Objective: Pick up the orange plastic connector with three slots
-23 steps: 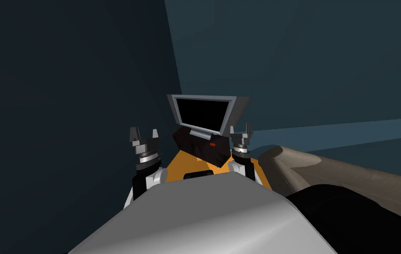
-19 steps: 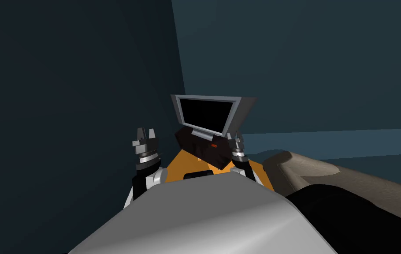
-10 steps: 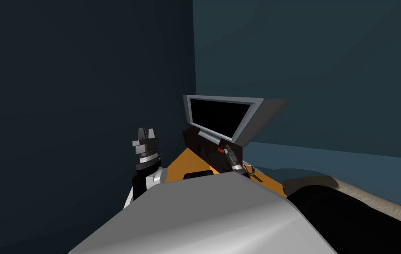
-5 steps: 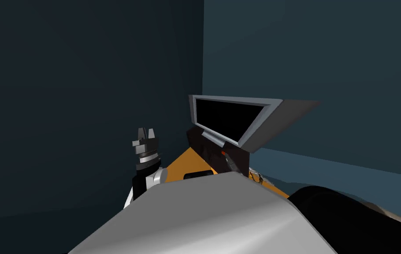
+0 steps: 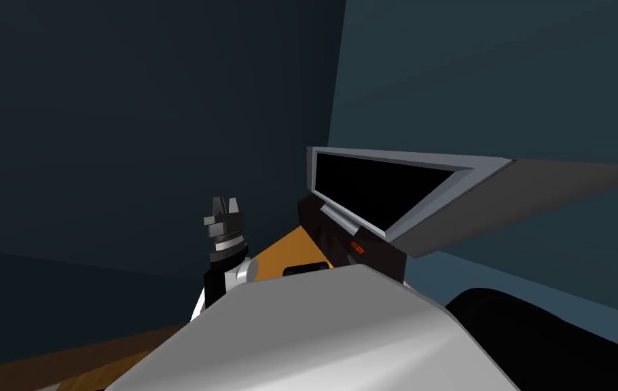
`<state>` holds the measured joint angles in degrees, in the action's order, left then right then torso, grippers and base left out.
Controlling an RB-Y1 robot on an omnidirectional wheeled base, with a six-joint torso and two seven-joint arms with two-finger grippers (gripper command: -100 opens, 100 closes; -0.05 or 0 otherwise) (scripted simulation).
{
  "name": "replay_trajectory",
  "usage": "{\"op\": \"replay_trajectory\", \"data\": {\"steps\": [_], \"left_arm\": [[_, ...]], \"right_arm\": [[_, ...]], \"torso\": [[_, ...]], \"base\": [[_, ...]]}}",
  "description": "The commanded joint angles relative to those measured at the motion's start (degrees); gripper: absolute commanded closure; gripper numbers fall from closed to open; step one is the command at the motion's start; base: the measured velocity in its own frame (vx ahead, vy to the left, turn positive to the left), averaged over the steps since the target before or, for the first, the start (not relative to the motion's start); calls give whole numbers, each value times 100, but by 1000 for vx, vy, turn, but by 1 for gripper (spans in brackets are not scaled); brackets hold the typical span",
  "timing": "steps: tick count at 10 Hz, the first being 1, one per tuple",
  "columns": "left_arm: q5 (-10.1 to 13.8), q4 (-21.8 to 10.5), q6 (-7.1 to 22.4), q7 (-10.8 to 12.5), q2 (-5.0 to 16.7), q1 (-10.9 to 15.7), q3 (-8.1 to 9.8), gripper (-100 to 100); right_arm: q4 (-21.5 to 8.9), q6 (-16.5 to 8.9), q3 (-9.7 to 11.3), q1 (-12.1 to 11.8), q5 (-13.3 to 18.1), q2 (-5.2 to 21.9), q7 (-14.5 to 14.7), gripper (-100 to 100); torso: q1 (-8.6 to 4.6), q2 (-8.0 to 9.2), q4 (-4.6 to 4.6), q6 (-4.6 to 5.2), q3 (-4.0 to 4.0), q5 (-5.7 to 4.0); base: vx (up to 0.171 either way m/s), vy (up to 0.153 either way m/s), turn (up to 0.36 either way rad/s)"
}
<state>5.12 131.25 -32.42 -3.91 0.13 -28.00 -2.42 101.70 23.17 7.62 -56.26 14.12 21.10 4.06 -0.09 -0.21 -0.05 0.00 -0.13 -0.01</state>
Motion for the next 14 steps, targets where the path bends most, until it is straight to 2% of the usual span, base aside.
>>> {"op": "replay_trajectory", "data": {"steps": [1,3,5,7,8,12,13,14], "left_arm": [[0,0,0,0,0,0,0,0],[0,0,0,0,0,0,0,0],[0,0,0,0,0,-1,1,0],[0,0,0,0,0,0,0,0],[0,0,0,0,0,0,0,0],[0,0,0,0,0,-1,1,0],[0,0,0,0,0,-1,1,0],[0,0,0,0,0,-2,1,0]], "right_arm": [[-184,-61,15,-56,68,114,35,-100],[-532,-147,110,-283,325,324,205,-100],[-593,-147,110,-283,325,324,205,-100],[-923,-218,197,-479,575,526,370,-100],[-985,-218,197,-479,575,526,370,-100],[-1707,-318,335,-786,1033,936,670,-100],[-1707,-318,335,-786,1033,936,670,-100],[-1844,-334,360,-845,1136,1043,737,-100]], "torso": [[0,0,0,0,0,0],[6,3,1,1,2,1],[9,3,1,4,2,2],[11,7,3,0,5,2],[6,0,1,0,0,2],[0,-7,-1,1,-4,0],[-3,-9,-2,1,-5,1],[1,-4,0,6,-2,-1]], "base": [[35,-31,99],[43,-9,300],[23,-12,124],[37,-10,393],[43,-25,171],[52,-30,400],[36,-43,217],[29,-26,308]]}}
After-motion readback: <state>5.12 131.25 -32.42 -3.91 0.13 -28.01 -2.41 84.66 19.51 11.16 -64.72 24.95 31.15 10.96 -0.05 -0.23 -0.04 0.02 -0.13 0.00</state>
